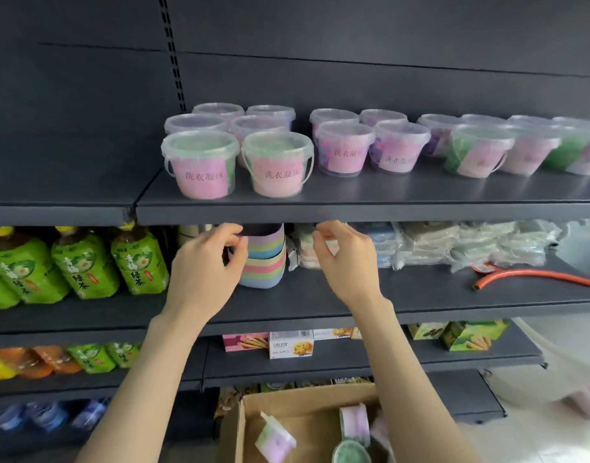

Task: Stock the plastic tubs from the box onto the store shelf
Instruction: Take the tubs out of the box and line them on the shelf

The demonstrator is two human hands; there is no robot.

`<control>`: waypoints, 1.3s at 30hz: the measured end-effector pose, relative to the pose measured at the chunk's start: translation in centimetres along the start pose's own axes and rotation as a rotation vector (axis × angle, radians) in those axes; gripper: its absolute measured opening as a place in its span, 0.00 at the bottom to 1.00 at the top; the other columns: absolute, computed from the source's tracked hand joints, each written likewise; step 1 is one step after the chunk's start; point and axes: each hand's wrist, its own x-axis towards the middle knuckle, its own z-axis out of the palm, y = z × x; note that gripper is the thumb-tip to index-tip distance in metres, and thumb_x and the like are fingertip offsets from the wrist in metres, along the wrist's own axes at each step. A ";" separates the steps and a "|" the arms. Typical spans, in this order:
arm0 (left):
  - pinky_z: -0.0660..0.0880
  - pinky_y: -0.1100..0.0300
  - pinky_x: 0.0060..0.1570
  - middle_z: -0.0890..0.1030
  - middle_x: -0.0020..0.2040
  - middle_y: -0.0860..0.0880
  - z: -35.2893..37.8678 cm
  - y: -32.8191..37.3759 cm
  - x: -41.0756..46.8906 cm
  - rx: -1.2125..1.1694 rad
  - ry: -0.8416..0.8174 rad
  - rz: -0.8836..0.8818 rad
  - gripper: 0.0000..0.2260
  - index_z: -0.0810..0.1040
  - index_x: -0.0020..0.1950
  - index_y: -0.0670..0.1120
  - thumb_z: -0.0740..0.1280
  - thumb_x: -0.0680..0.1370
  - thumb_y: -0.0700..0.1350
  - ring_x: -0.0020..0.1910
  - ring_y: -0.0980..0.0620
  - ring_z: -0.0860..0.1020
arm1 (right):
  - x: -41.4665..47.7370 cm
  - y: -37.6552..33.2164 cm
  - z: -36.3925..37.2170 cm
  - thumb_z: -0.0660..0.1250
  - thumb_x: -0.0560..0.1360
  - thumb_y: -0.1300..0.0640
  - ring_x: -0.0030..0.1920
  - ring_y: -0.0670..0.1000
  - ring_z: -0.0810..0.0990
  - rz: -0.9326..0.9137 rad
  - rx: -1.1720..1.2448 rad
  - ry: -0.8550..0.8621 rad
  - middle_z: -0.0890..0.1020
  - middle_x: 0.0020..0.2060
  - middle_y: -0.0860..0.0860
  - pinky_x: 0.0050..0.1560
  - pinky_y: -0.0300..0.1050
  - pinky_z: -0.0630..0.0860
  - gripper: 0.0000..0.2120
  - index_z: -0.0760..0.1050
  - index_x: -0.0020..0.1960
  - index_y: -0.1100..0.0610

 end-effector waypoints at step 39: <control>0.76 0.62 0.48 0.80 0.42 0.51 42.1 5.7 -44.8 -0.344 -0.970 -1.145 0.06 0.79 0.51 0.44 0.67 0.76 0.42 0.42 0.57 0.79 | -38.7 42.9 7.7 0.68 0.74 0.56 0.62 0.60 0.70 0.908 -0.206 -0.754 0.73 0.63 0.58 0.59 0.44 0.65 0.19 0.74 0.63 0.60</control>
